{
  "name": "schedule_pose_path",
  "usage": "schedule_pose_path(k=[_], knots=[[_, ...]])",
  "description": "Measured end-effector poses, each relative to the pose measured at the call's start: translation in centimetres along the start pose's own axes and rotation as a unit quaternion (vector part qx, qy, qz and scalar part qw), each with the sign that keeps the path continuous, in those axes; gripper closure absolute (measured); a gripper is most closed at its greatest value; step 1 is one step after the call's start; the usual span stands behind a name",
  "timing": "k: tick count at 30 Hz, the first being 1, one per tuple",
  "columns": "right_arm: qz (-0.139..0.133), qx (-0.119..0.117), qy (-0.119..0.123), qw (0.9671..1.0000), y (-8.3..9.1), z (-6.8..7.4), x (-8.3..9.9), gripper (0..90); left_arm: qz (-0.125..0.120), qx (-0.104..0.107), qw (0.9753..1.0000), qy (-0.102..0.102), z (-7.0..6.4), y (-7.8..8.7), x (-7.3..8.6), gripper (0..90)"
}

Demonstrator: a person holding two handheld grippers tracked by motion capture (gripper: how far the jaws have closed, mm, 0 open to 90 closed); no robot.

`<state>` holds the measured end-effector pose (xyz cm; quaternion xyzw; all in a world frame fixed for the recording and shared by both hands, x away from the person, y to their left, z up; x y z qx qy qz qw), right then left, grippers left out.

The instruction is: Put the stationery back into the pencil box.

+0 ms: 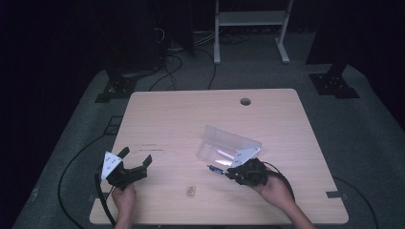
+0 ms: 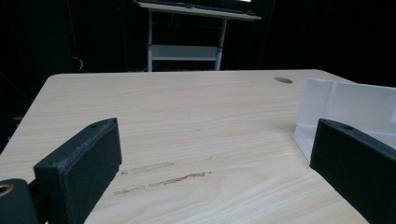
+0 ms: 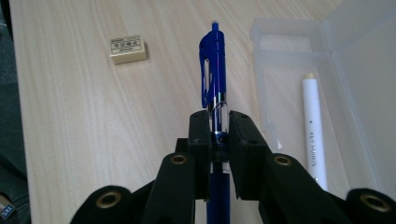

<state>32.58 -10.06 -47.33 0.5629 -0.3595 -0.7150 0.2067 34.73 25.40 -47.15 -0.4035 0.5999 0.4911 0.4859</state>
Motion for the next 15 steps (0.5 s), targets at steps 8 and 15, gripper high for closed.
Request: schedule_pose_path(k=[8, 15], knots=[[0.003, 0.003, -0.003, 1.0000, 0.2, -1.1, -0.8, 79.1, 0.000, 0.000, 1.0000, 0.001, 0.0, 0.0, 0.0, 1.1], [0.005, 0.007, -0.006, 0.9999, 0.2, -1.9, -1.1, 79.2, 0.001, 0.000, 1.0000, 0.000, 0.0, 0.0, 0.0, 1.1]])
Point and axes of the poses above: each handheld gripper's, and its own axes: y roughly backward along the jaws, x roughly out of its underside, z roughly to its left, the point moved 6 cm from there along -y, roughly forward along the jaws, and after that the axes turned 13 degrees about -x, right-handed, at the moved point
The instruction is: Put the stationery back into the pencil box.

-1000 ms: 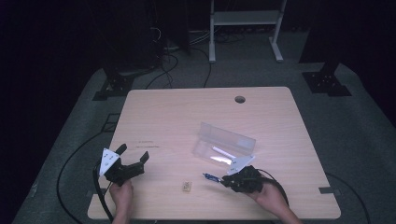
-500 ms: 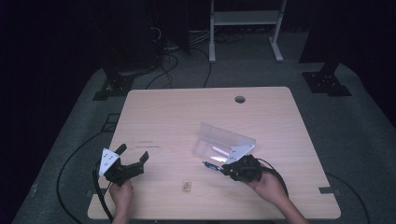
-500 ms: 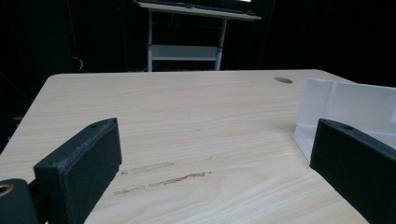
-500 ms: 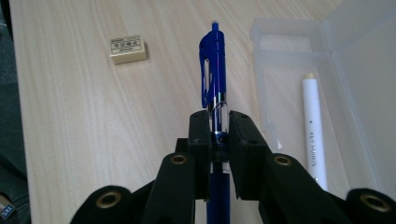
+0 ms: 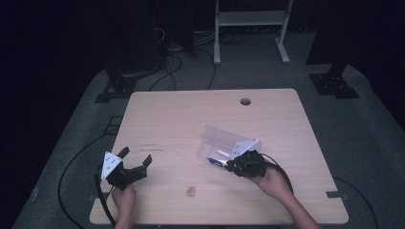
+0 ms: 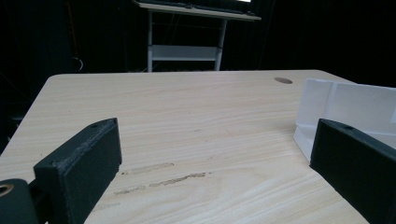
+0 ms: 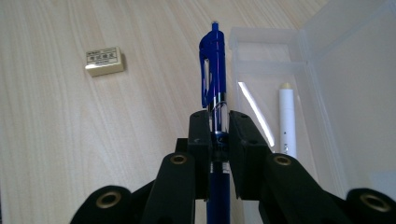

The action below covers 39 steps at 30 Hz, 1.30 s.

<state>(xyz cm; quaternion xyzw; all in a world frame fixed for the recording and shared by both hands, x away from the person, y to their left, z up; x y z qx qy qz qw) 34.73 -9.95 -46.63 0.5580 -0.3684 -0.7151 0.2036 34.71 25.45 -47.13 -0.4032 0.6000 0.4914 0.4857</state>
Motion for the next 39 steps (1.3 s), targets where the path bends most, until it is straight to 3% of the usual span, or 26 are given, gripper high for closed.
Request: schedule_pose_path(k=[15, 39], knots=[[0.011, 0.014, -0.026, 0.9995, -0.8, -2.6, 0.4, 79.2, 0.000, 0.000, 1.0000, 0.001, 0.0, 0.0, 0.0, 1.1], [0.033, 0.012, -0.053, 0.9980, -2.5, -4.7, 1.7, 79.1, 0.000, 0.001, 1.0000, 0.001, 0.0, -0.1, 0.1, 1.1]])
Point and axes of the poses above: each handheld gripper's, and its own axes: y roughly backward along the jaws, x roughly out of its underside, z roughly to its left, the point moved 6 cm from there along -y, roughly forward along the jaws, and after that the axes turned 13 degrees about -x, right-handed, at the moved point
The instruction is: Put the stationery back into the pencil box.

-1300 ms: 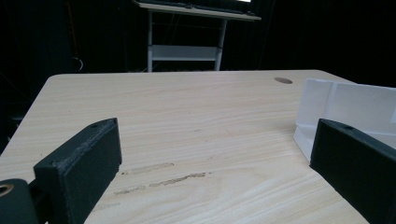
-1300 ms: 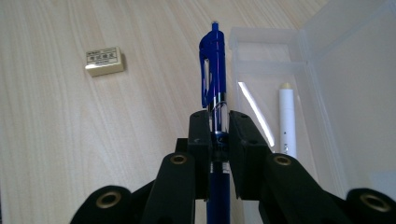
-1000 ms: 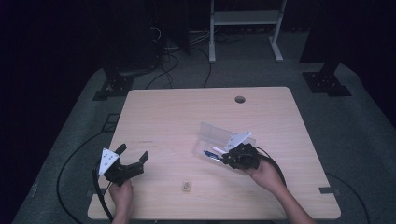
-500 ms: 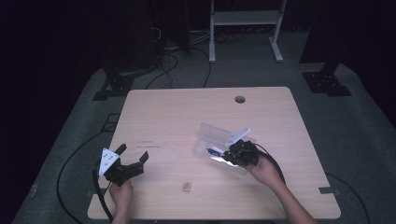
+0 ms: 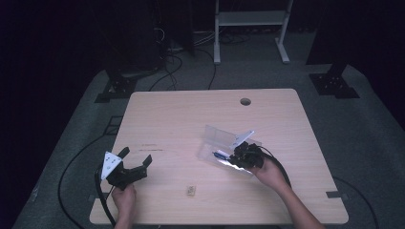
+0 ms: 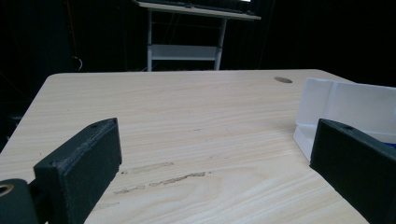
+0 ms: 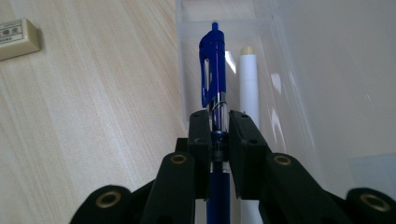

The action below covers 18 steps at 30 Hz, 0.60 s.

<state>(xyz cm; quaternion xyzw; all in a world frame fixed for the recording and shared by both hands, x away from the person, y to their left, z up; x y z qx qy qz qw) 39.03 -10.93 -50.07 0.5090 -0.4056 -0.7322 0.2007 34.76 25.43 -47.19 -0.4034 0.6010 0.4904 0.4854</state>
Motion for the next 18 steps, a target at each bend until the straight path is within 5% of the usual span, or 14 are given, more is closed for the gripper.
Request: schedule_pose_path(k=[18], knots=[[0.009, -0.007, -0.015, 0.9998, -0.94, -0.57, 0.71, 79.0, 0.000, -0.001, 1.0000, 0.000, 0.04, 0.02, -0.02, 1.1]])
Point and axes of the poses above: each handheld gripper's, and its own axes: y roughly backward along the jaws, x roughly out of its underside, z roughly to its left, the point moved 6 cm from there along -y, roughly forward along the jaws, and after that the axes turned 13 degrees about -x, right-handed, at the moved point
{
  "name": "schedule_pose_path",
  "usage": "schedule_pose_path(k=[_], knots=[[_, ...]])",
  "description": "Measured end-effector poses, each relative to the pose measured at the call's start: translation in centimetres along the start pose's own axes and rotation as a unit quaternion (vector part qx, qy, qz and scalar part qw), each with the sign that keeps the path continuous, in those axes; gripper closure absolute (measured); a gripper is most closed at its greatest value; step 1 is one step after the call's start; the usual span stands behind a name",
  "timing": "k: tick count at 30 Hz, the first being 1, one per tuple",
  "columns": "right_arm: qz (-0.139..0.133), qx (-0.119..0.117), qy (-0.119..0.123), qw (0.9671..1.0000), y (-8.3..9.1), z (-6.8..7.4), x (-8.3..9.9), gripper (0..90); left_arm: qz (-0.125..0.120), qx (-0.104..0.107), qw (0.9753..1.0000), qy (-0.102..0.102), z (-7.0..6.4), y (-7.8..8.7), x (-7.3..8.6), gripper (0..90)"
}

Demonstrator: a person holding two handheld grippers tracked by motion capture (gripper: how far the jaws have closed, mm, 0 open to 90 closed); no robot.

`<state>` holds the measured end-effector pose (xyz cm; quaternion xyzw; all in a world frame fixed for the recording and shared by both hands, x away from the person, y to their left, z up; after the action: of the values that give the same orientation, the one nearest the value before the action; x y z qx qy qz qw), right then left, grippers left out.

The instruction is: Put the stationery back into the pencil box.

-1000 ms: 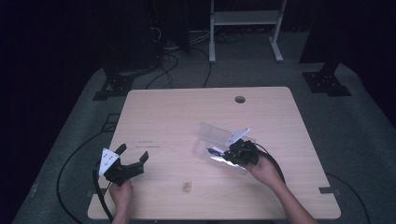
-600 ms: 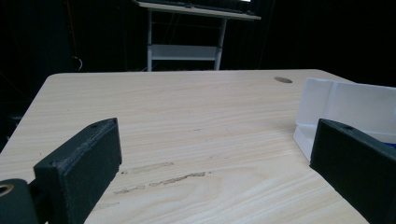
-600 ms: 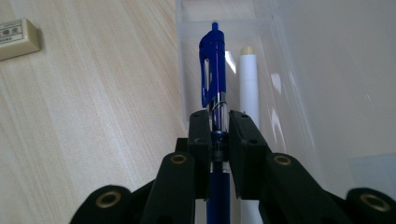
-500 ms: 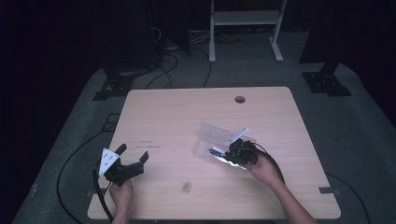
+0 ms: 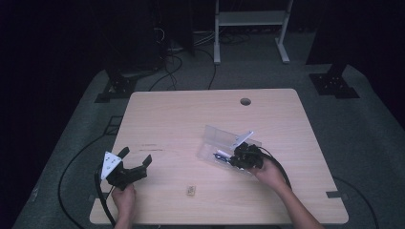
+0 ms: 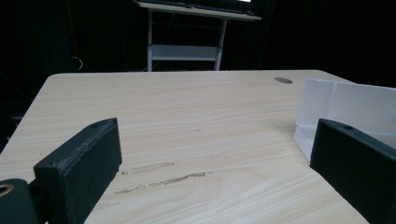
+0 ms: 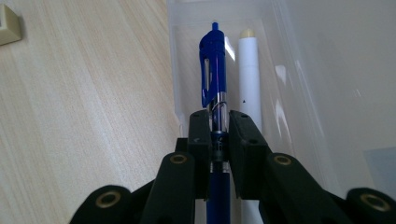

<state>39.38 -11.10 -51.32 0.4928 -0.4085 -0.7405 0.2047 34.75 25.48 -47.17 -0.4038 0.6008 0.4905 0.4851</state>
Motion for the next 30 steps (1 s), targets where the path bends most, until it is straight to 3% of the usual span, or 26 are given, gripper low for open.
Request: schedule_pose_path(k=[21, 30], knots=[[0.004, -0.004, -0.007, 1.0000, -0.57, -0.28, 0.53, 78.3, -0.001, 0.000, 1.0000, 0.000, 0.05, 0.03, -0.03, 1.1], [-0.007, -0.001, -0.006, 1.0000, -0.36, -0.21, 0.48, 76.3, -0.001, 0.000, 1.0000, 0.000, 0.05, 0.03, -0.03, 1.1]])
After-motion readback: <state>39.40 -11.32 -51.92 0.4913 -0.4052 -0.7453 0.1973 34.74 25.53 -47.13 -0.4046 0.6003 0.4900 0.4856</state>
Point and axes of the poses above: each handheld gripper's, and its own axes: y roughly backward along the jaws, x roughly out of its underside, z roughly to its left, the point moved 6 cm from there along -y, roughly forward along the jaws, and after that the axes turned 13 degrees about -x, right-handed, at the moved point
